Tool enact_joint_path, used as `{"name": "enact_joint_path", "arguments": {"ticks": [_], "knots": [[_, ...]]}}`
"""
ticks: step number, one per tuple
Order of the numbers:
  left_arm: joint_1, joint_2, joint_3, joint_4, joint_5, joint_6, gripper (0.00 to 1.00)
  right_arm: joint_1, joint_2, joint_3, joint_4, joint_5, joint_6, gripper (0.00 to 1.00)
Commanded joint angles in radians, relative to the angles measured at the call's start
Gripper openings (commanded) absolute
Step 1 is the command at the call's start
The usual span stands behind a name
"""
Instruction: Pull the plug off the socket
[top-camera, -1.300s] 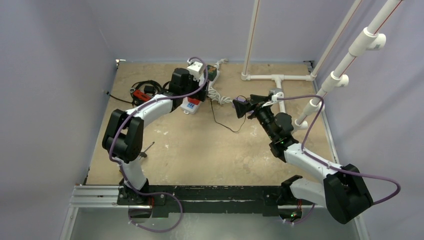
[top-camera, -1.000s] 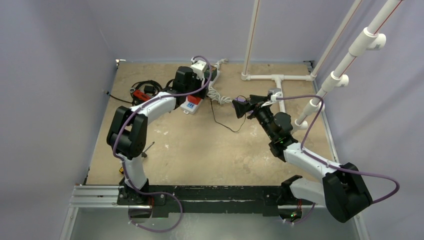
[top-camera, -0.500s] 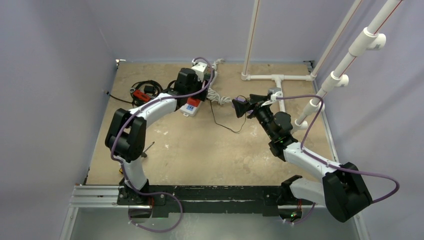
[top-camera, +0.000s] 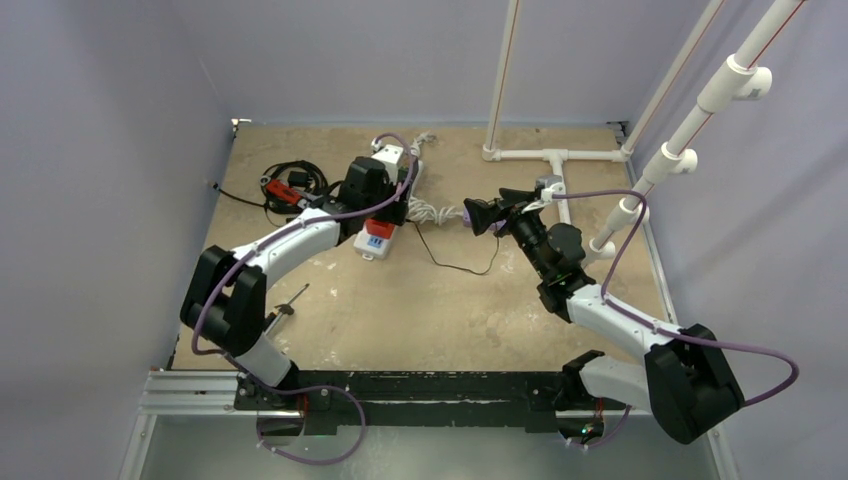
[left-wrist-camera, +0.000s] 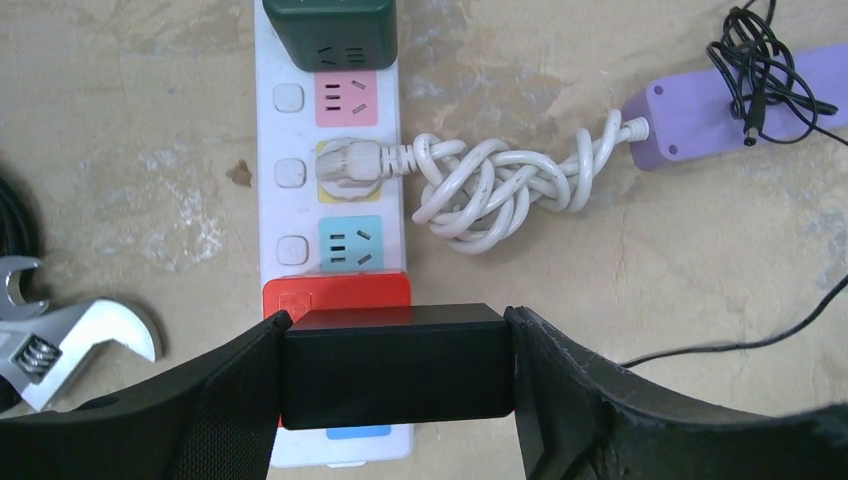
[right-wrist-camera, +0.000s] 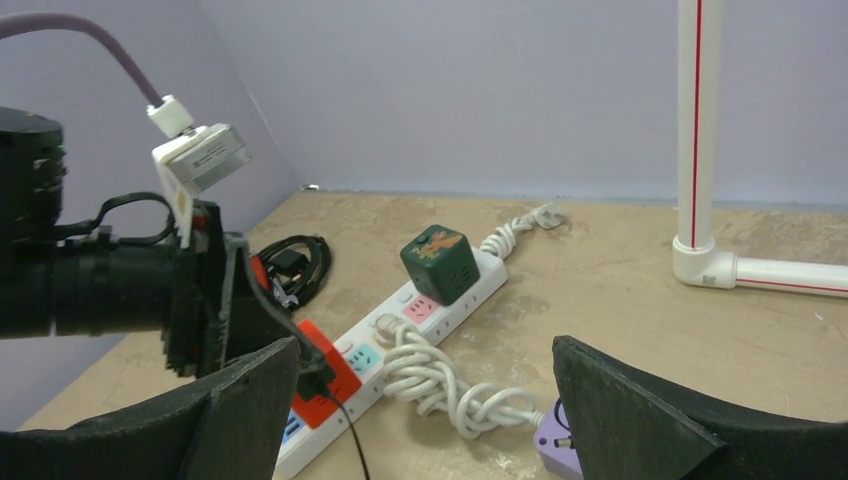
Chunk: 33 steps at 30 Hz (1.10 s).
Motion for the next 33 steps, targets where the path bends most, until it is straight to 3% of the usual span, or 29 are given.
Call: {"name": "enact_joint_path", "arguments": {"ticks": [1, 13, 18, 20, 24, 28, 33], "knots": [[-0.027, -0.099, -0.068, -0.080, 0.032, -0.069, 0.43, 0.003, 0.014, 0.044, 0.012, -0.024, -0.022, 0.99], [-0.114, -0.345, -0.315, -0.138, 0.065, -0.131, 0.44, 0.003, 0.036, 0.044, 0.021, -0.039, -0.020, 0.99], [-0.173, -0.399, -0.351, -0.153, 0.055, -0.152, 0.45, 0.003, 0.041, 0.044, 0.022, -0.041, -0.019, 0.99], [-0.195, -0.403, -0.350, -0.154, 0.052, -0.152, 0.50, 0.004, 0.039, 0.044, 0.021, -0.041, -0.018, 0.99], [-0.205, -0.432, -0.332, -0.148, 0.063, -0.155, 0.85, 0.005, 0.031, 0.044, 0.018, -0.046, -0.027, 0.99], [-0.205, -0.480, -0.290, -0.134, 0.141, -0.158, 0.98, 0.004, 0.013, 0.036, 0.023, -0.055, -0.040, 0.99], [-0.204, -0.518, -0.183, -0.181, 0.171, -0.161, 0.99, 0.013, -0.012, 0.022, 0.049, -0.104, -0.052, 0.99]]}}
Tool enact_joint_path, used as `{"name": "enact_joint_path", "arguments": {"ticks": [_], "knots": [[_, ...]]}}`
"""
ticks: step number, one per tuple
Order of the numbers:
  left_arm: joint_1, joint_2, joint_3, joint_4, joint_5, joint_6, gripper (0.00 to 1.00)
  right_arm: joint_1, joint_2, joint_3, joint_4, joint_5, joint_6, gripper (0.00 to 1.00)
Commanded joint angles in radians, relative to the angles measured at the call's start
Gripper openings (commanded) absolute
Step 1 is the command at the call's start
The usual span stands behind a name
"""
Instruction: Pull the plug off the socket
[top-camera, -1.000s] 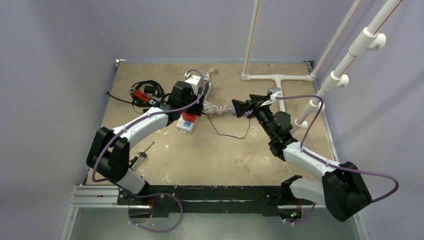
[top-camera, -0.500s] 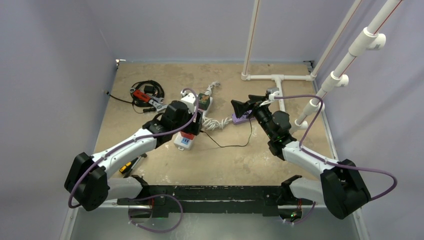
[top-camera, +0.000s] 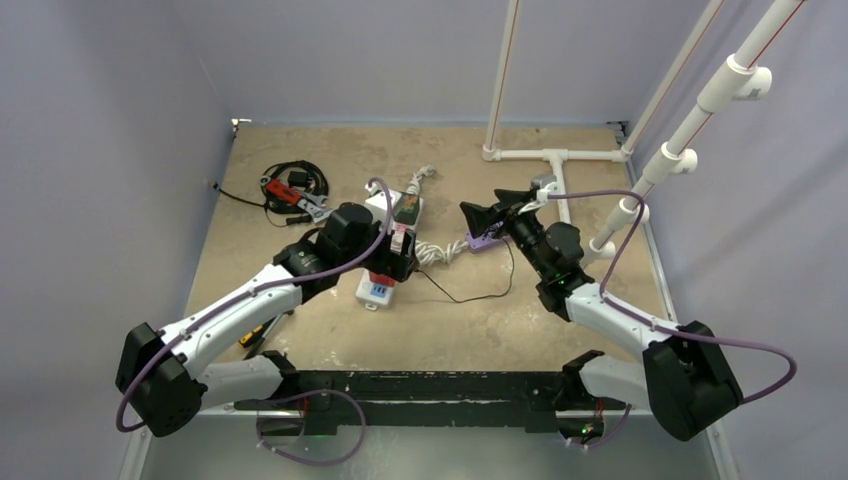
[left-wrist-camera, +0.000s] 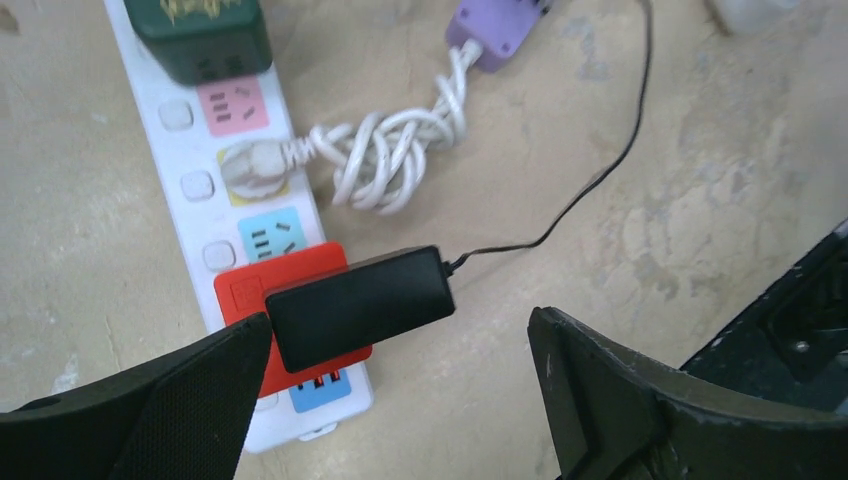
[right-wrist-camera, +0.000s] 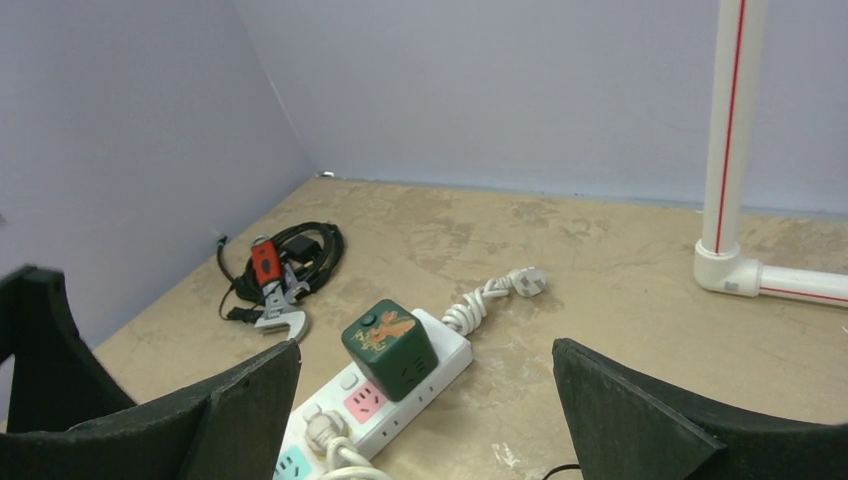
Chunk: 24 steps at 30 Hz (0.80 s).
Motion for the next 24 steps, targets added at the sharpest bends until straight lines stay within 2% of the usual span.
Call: {"name": "enact_joint_path", "arguments": {"ticks": [1, 4, 6, 9, 11, 16, 24], "knots": [[-0.005, -0.053, 0.146, -0.027, 0.041, -0.018, 0.99, 0.016, -0.041, 0.016, 0.051, -0.072, -0.039, 0.99], [0.006, -0.057, 0.185, -0.073, -0.102, 0.009, 0.99, 0.043, -0.058, 0.017, 0.052, -0.074, -0.058, 0.99], [0.050, -0.053, 0.180, -0.072, -0.134, 0.016, 0.99, 0.066, -0.065, 0.014, 0.061, -0.082, -0.073, 0.98], [0.204, -0.044, 0.127, -0.004, -0.002, -0.011, 0.99, 0.116, -0.069, 0.018, 0.066, -0.078, -0.099, 0.95], [0.269, -0.024, 0.087, 0.046, 0.016, -0.014, 0.99, 0.151, -0.067, 0.023, 0.067, -0.068, -0.117, 0.93], [0.344, 0.053, 0.087, 0.067, 0.096, 0.011, 0.99, 0.269, -0.030, 0.072, 0.028, -0.044, -0.184, 0.88], [0.347, 0.037, 0.043, 0.050, 0.021, 0.032, 0.99, 0.340, 0.073, 0.214, -0.098, -0.158, -0.266, 0.85]]}}
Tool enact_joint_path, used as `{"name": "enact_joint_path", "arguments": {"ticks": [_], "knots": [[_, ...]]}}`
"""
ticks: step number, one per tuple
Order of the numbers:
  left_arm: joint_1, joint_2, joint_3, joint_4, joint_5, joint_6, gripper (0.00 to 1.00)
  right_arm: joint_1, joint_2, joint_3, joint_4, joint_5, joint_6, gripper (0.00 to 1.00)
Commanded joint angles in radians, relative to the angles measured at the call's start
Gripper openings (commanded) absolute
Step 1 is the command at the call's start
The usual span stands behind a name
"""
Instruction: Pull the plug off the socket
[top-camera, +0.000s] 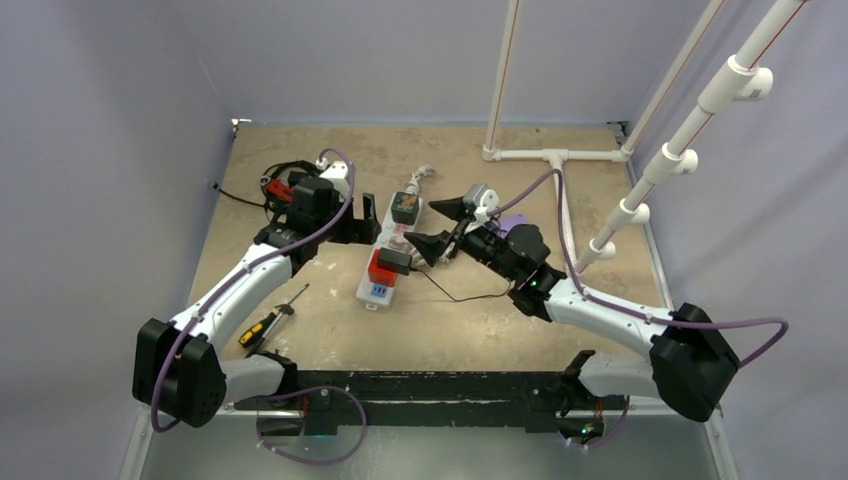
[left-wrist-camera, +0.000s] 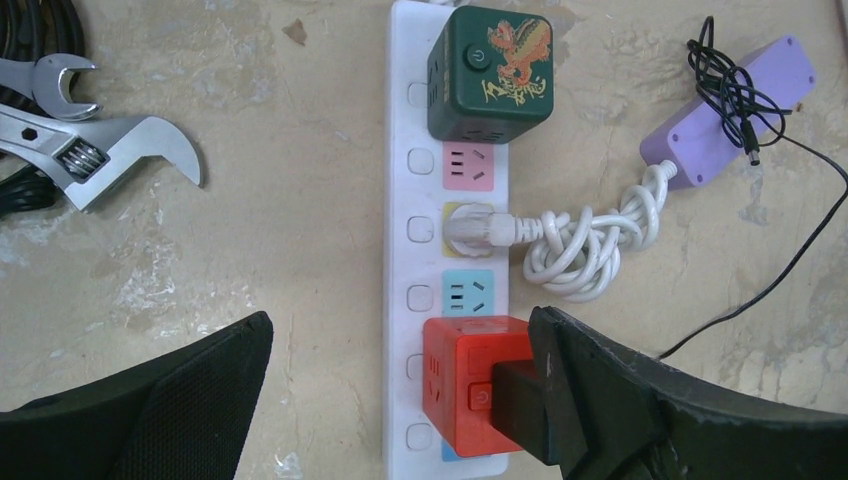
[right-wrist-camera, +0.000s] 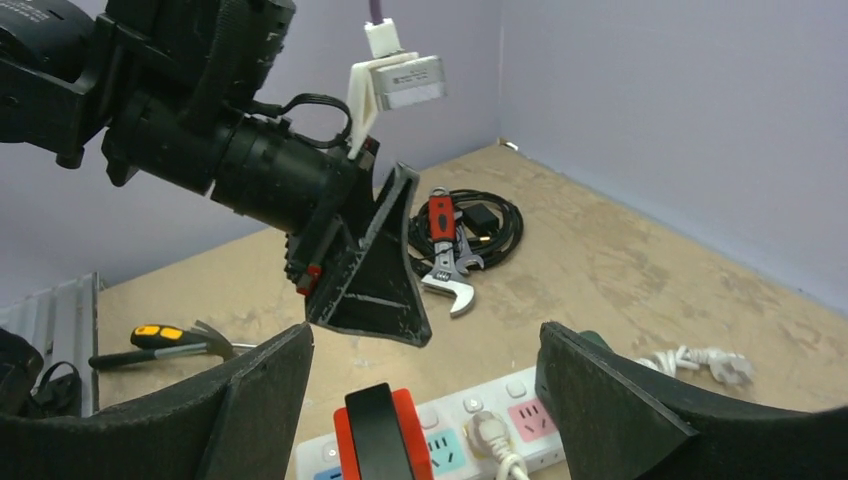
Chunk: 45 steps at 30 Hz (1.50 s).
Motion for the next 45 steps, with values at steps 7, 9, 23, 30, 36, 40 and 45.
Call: {"name": "enact_joint_path", "arguments": {"ticks": [7, 9, 23, 30, 36, 40, 45], "knots": [[0.072, 0.029, -0.002, 0.025, 0.068, -0.013, 0.99, 0.108, 0.149, 0.085, -0.060, -0.005, -0.111, 0.83], [0.090, 0.020, -0.006, 0.028, 0.080, -0.016, 0.99, 0.127, 0.184, 0.083, -0.057, 0.031, -0.114, 0.84], [0.097, 0.023, -0.016, 0.009, 0.066, 0.003, 0.99, 0.195, 0.318, 0.143, -0.081, 0.158, -0.151, 0.81], [0.097, 0.029, -0.022, 0.010, 0.086, 0.001, 0.99, 0.200, 0.367, 0.169, -0.096, 0.209, -0.162, 0.78], [0.097, 0.031, -0.021, 0.010, 0.091, 0.001, 0.99, 0.201, 0.390, 0.178, -0.108, 0.206, -0.165, 0.75], [0.097, 0.022, -0.017, 0.007, 0.069, 0.006, 0.98, 0.207, 0.433, 0.207, -0.141, 0.214, -0.165, 0.68], [0.097, 0.013, -0.016, 0.007, 0.058, 0.009, 0.98, 0.214, 0.447, 0.215, -0.157, 0.233, -0.164, 0.56]]}}
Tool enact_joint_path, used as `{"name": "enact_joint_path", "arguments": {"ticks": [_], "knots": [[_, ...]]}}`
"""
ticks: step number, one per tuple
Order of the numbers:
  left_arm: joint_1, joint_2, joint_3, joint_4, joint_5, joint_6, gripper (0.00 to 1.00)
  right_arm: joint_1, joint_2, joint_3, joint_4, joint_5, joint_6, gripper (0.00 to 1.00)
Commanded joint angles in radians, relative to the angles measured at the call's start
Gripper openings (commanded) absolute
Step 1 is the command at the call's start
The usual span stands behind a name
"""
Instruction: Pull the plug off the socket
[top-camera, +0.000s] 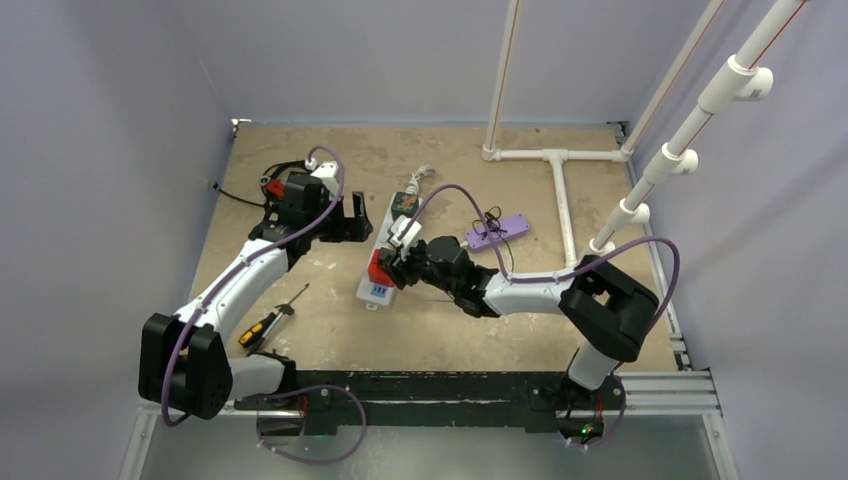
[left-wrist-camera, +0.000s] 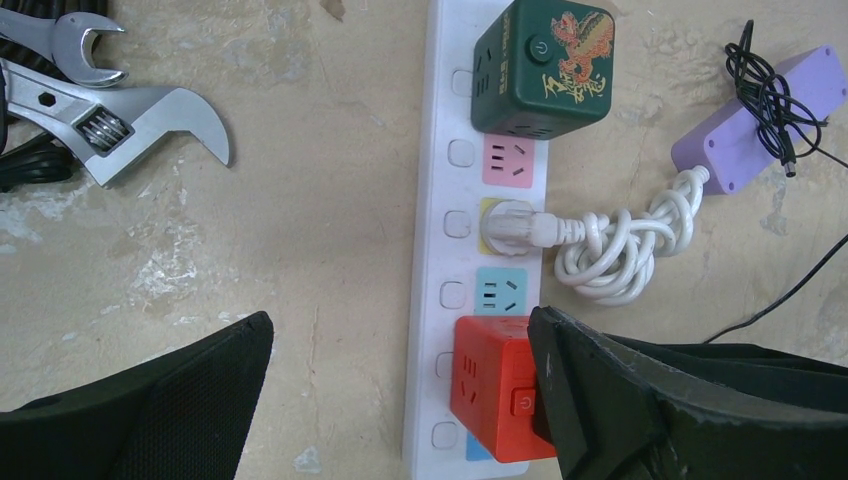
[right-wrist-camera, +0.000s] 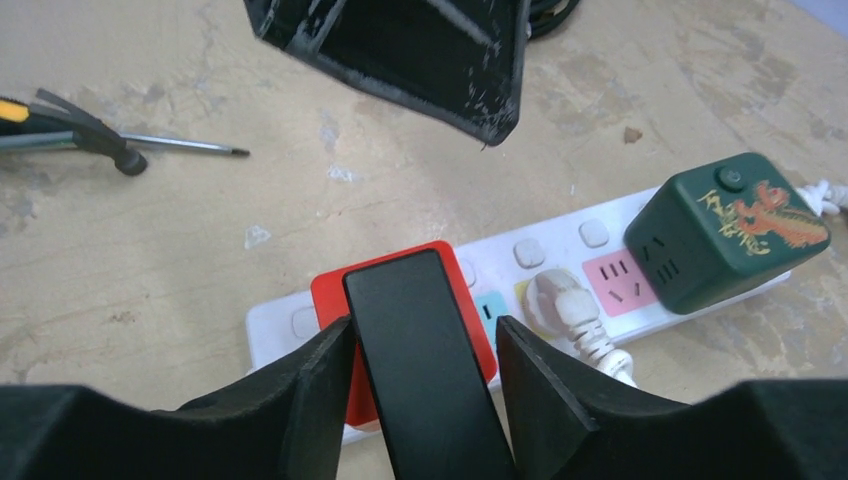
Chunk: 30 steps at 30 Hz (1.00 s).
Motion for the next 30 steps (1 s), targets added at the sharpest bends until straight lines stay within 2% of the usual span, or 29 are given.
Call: {"name": "enact_joint_path", "arguments": {"ticks": [1, 5, 9, 12, 19, 25, 30], "knots": [[0.005, -0.018, -0.002, 0.010, -0.009, 0.012, 0.98, 0.012, -0.007, 0.039, -0.007, 0.034, -0.014, 0.52], [0.005, -0.013, 0.001, 0.010, -0.004, 0.013, 0.99, 0.017, -0.025, 0.031, -0.009, 0.080, 0.004, 0.33], [0.005, -0.009, -0.002, 0.013, 0.014, 0.015, 0.98, 0.017, -0.022, 0.034, -0.036, 0.201, 0.047, 0.08], [0.005, -0.002, -0.002, 0.018, 0.035, 0.012, 0.99, 0.017, -0.017, 0.040, -0.056, 0.253, 0.089, 0.01], [0.005, 0.035, -0.012, 0.042, 0.115, -0.003, 0.96, 0.017, 0.004, 0.060, -0.091, 0.333, 0.172, 0.00], [0.005, 0.096, -0.027, 0.084, 0.221, -0.036, 0.85, 0.016, 0.064, 0.103, -0.131, 0.395, 0.220, 0.00], [0.005, 0.145, -0.018, 0.092, 0.245, -0.056, 0.69, 0.014, 0.094, 0.125, -0.155, 0.425, 0.249, 0.00]]}}
